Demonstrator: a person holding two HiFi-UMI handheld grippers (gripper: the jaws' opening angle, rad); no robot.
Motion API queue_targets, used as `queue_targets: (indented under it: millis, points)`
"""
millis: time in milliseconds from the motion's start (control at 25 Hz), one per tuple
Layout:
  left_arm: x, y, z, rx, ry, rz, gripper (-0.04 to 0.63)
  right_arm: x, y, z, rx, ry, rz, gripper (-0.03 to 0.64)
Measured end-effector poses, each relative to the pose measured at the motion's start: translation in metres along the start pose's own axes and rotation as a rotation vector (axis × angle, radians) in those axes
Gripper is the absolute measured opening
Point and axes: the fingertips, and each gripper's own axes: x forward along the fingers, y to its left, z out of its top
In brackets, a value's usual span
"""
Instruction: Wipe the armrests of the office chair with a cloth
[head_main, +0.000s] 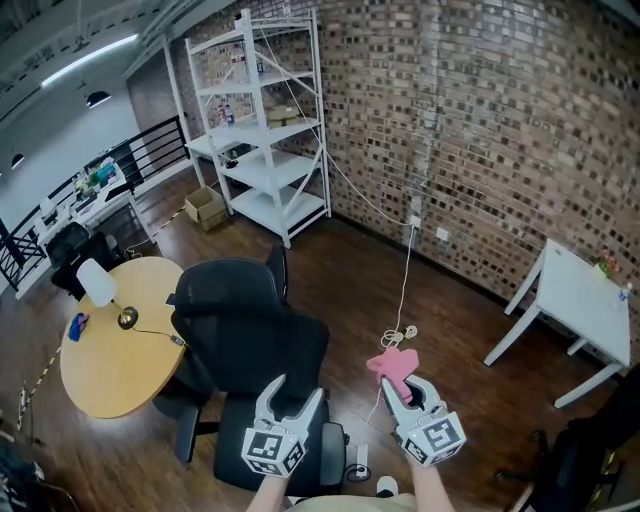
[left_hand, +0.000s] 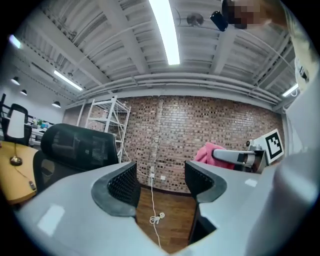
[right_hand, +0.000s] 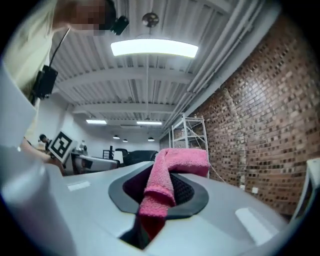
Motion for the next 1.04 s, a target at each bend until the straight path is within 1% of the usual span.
queue_targets:
  millis: [80, 160, 240, 360, 440, 600, 880, 1040]
  points:
    - [0.0, 0.001, 0.002, 0.004, -0.005, 0.047, 0.284, 0.002, 0.001, -0.007, -0.042, 0.051, -0.041, 0.061]
    - [0.001, 0.004, 0.004, 0.012, -0.013, 0.084, 0.297, 0.005, -0.001, -0.011, -0.041, 0.073, -0.066, 0.061]
    - [0.003, 0.004, 0.008, 0.03, -0.024, 0.105, 0.304, 0.008, -0.003, -0.012, -0.035, 0.08, -0.076, 0.061]
    - [0.002, 0.001, 0.015, 0.065, -0.036, 0.118, 0.302, 0.012, -0.002, -0.006, -0.045, 0.07, -0.064, 0.061]
    - [0.0, -0.001, 0.015, 0.076, -0.038, 0.121, 0.293, 0.014, -0.001, -0.001, -0.054, 0.063, -0.052, 0.061]
    - [-0.003, 0.003, 0.012, 0.065, -0.045, 0.142, 0.293, 0.02, -0.001, 0.001, -0.059, 0.06, -0.032, 0.061]
    - [-0.01, 0.015, 0.019, 0.049, -0.057, 0.163, 0.284, 0.028, 0.011, -0.018, -0.046, 0.128, -0.006, 0.061]
    - [-0.016, 0.027, 0.021, 0.039, -0.055, 0.167, 0.284, 0.034, 0.02, -0.019, -0.036, 0.133, 0.006, 0.061]
